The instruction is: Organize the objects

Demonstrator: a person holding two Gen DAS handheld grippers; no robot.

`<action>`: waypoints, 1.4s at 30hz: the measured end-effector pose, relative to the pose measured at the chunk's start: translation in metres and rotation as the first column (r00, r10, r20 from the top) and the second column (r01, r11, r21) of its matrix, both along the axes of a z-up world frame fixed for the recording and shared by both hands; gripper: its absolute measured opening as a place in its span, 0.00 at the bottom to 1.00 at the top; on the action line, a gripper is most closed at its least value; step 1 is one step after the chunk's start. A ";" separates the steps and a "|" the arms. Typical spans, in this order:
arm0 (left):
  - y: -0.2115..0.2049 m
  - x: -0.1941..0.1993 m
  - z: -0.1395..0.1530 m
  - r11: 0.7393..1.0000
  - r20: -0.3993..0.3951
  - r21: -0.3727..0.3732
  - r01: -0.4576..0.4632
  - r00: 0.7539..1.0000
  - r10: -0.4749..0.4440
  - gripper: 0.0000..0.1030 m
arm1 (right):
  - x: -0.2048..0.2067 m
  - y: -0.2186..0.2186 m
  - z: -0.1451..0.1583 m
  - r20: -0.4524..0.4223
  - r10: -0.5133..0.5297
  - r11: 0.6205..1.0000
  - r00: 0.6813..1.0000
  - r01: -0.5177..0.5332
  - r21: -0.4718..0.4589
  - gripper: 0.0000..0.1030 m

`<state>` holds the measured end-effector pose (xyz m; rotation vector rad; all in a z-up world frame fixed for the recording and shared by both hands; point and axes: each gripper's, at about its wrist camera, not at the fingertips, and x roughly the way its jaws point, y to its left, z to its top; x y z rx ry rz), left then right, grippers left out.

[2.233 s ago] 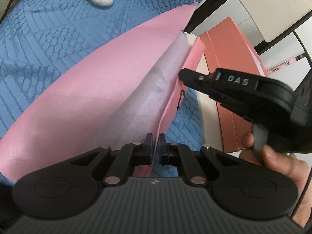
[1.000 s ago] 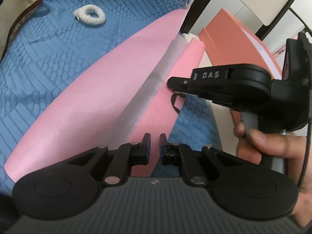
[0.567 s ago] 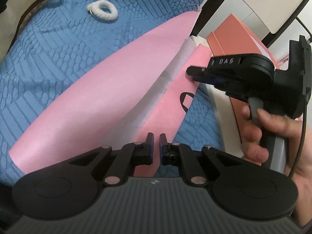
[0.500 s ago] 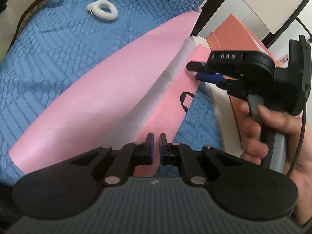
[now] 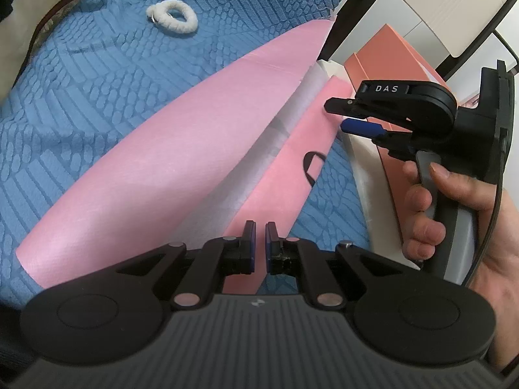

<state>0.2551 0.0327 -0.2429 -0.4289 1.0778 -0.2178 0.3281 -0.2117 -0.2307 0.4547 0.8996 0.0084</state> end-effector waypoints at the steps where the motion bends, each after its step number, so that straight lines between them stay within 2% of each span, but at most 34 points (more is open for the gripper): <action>1: 0.001 0.000 0.000 1.000 0.000 -0.002 -0.002 1.000 0.002 0.09 | 0.000 -0.002 -0.001 -0.003 -0.005 1.000 1.000 0.005 0.010 0.36; 4: 0.002 0.000 -0.001 1.000 -0.002 -0.011 -0.010 1.000 0.010 0.09 | 0.000 -0.002 -0.005 -0.018 0.005 0.998 1.000 -0.004 0.063 0.37; 10: 0.006 -0.001 -0.001 0.999 -0.004 -0.021 -0.027 1.000 0.027 0.09 | -0.004 0.000 -0.009 -0.013 0.059 0.970 0.998 -0.054 0.237 0.36; 12: 0.006 -0.001 -0.001 0.999 -0.002 -0.020 -0.031 1.000 0.031 0.09 | -0.006 0.008 -0.013 -0.034 0.093 0.962 0.995 -0.081 0.260 0.29; 14: 0.007 -0.002 0.000 0.999 0.003 -0.015 -0.040 0.999 0.040 0.09 | -0.008 0.019 -0.013 -0.041 0.138 0.960 0.990 -0.123 0.251 0.15; 17: 0.011 -0.002 0.002 0.998 0.014 -0.007 -0.066 0.998 0.066 0.09 | -0.015 0.033 -0.008 -0.036 0.177 0.964 0.984 -0.166 0.208 0.09; 23: 0.019 -0.002 0.008 0.996 0.030 -0.046 -0.083 0.996 0.084 0.11 | -0.018 0.043 0.001 -0.034 0.187 0.971 0.982 -0.180 0.156 0.08; 27: 0.015 -0.006 0.017 0.997 0.074 -0.053 -0.054 0.996 0.057 0.40 | -0.022 0.044 0.002 -0.046 0.193 0.973 0.980 -0.184 0.141 0.08; 28: 0.012 -0.005 0.019 0.998 0.084 -0.050 -0.048 0.995 0.052 0.42 | -0.023 0.044 0.003 -0.047 0.195 0.973 0.980 -0.187 0.133 0.09; 33: 0.000 -0.007 0.019 0.999 0.091 -0.047 0.007 0.996 -0.003 0.42 | -0.028 0.040 0.005 -0.061 0.183 0.977 0.981 -0.174 0.119 0.09; 42: -0.038 -0.017 0.018 0.990 0.104 0.034 0.134 0.985 -0.137 0.42 | -0.036 0.022 0.010 -0.086 0.148 0.986 0.985 -0.140 0.087 0.08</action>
